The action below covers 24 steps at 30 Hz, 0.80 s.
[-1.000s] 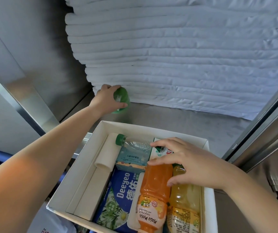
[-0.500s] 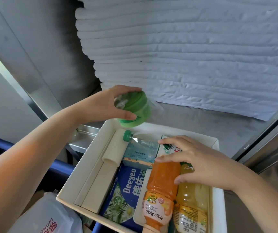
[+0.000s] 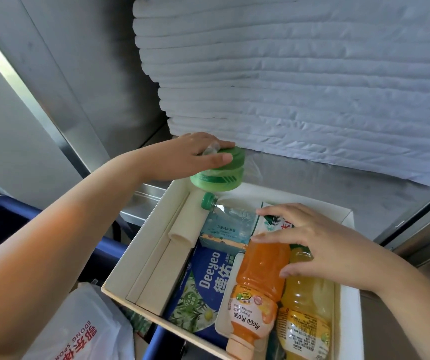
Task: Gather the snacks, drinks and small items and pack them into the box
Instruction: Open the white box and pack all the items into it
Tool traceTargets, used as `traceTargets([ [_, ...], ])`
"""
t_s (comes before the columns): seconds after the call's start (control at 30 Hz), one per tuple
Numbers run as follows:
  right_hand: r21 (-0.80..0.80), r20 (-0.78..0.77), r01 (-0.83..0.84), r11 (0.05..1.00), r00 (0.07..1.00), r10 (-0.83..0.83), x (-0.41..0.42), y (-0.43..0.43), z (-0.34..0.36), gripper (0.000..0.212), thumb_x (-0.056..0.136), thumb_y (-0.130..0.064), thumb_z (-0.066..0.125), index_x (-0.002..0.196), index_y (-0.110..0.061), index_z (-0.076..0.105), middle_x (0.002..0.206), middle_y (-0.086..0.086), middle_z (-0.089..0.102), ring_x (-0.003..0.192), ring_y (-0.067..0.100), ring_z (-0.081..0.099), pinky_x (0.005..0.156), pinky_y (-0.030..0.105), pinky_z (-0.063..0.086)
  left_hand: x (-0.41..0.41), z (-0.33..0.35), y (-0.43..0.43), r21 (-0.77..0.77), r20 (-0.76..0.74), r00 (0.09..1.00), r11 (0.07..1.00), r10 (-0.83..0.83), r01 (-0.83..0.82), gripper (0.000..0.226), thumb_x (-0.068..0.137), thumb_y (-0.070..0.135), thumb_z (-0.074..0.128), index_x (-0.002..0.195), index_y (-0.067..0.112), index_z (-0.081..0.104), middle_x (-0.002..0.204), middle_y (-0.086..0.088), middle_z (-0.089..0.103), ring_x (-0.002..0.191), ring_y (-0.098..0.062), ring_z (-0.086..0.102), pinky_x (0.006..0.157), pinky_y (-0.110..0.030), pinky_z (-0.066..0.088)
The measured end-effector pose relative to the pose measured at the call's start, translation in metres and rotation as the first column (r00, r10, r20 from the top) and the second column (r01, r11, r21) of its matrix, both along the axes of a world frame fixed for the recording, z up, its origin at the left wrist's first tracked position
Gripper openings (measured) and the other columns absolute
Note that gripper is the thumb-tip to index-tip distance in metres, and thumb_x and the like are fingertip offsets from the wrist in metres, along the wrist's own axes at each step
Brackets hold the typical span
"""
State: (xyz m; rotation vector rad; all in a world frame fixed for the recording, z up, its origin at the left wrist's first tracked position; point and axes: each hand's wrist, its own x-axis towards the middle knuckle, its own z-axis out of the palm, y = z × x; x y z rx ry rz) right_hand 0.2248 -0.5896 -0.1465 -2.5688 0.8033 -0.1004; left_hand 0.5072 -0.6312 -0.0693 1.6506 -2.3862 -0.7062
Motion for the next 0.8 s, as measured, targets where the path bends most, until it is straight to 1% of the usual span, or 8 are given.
traceTargets([
  [0.1,0.001,0.008,0.001,1.0,1.0,-0.001,0.0,0.0,0.0,0.06,0.073,-0.059,0.064,0.123,-0.071,0.033,0.14,-0.045,0.002,0.129,-0.02,0.001,0.099,0.018,0.023,0.006,0.007,-0.004,0.109,0.113,0.992,0.993,-0.062,0.049,0.089,0.066,0.088,0.035,0.143,0.046,0.023,0.139,0.031,0.024,0.131,-0.003,0.022,0.106,-0.027,0.019],
  [0.2,0.003,0.009,-0.001,1.0,1.0,0.001,0.0,-0.001,-0.001,0.06,0.074,-0.059,0.064,0.123,-0.071,0.033,0.14,-0.046,0.002,0.13,-0.02,0.001,0.099,0.018,0.025,0.011,0.013,-0.007,0.151,0.258,0.957,0.984,-0.135,0.098,0.098,0.058,0.08,0.055,0.14,0.058,0.006,0.141,0.032,0.015,0.127,0.001,0.018,0.106,-0.024,0.021],
  [0.27,0.0,0.008,-0.002,1.0,1.0,0.002,0.0,0.0,-0.001,0.06,0.074,-0.058,0.064,0.123,-0.071,0.032,0.14,-0.045,0.002,0.13,-0.02,0.001,0.099,0.019,0.025,0.013,0.015,-0.01,0.136,0.235,0.962,0.984,-0.141,0.111,0.088,0.064,0.073,0.056,0.14,0.058,0.013,0.142,0.028,0.019,0.127,0.0,0.022,0.104,-0.022,0.022],
  [0.37,0.0,0.016,-0.004,1.0,1.0,0.004,0.0,0.0,-0.001,0.06,0.074,-0.058,0.064,0.122,-0.071,0.032,0.14,-0.045,0.002,0.13,-0.019,0.002,0.1,0.019,0.026,0.014,0.017,-0.013,0.127,0.183,0.975,0.986,-0.129,0.106,0.078,0.071,0.076,0.053,0.14,0.048,0.03,0.141,0.021,0.029,0.125,-0.003,0.032,0.103,-0.022,0.028],
  [0.43,-0.003,0.017,-0.006,1.0,1.0,0.006,0.001,0.0,-0.001,0.059,0.074,-0.058,0.064,0.122,-0.071,0.033,0.14,-0.045,0.003,0.129,-0.02,0.002,0.099,0.017,0.026,0.01,0.018,-0.014,0.09,0.186,0.977,0.992,-0.101,0.086,0.074,0.071,0.075,0.048,0.136,0.04,0.04,0.132,0.018,0.038,0.118,-0.005,0.04,0.092,-0.016,0.032],
  [0.5,-0.004,0.022,-0.01,1.0,1.0,0.01,0.001,0.0,-0.001,0.057,0.074,-0.058,0.065,0.122,-0.07,0.035,0.14,-0.045,0.003,0.129,-0.02,0.002,0.096,0.014,0.025,0.001,0.02,-0.014,0.049,0.206,0.978,0.998,-0.044,0.035,0.076,0.069,0.074,0.043,0.135,0.036,0.042,0.124,0.018,0.042,0.112,-0.006,0.042,0.086,-0.018,0.031],
  [0.67,-0.009,0.024,-0.013,1.0,1.0,0.013,0.001,0.0,-0.001,0.057,0.074,-0.059,0.064,0.122,-0.07,0.035,0.139,-0.046,0.002,0.128,-0.022,-0.001,0.095,0.014,0.022,-0.014,0.019,-0.019,0.053,0.187,0.982,0.998,-0.033,0.024,0.059,0.083,0.064,0.041,0.125,0.024,0.053,0.114,0.008,0.061,0.101,-0.011,0.057,0.094,-0.031,0.043],
  [0.8,-0.008,0.026,-0.014,1.0,1.0,0.015,0.0,0.0,-0.001,0.056,0.075,-0.058,0.064,0.121,-0.07,0.035,0.138,-0.047,0.0,0.127,-0.023,-0.001,0.094,0.012,0.022,-0.015,0.021,-0.018,0.064,0.193,0.981,0.998,-0.021,0.009,0.062,0.079,0.068,0.04,0.123,0.025,0.054,0.113,0.007,0.062,0.101,-0.011,0.058,0.094,-0.031,0.044],
])
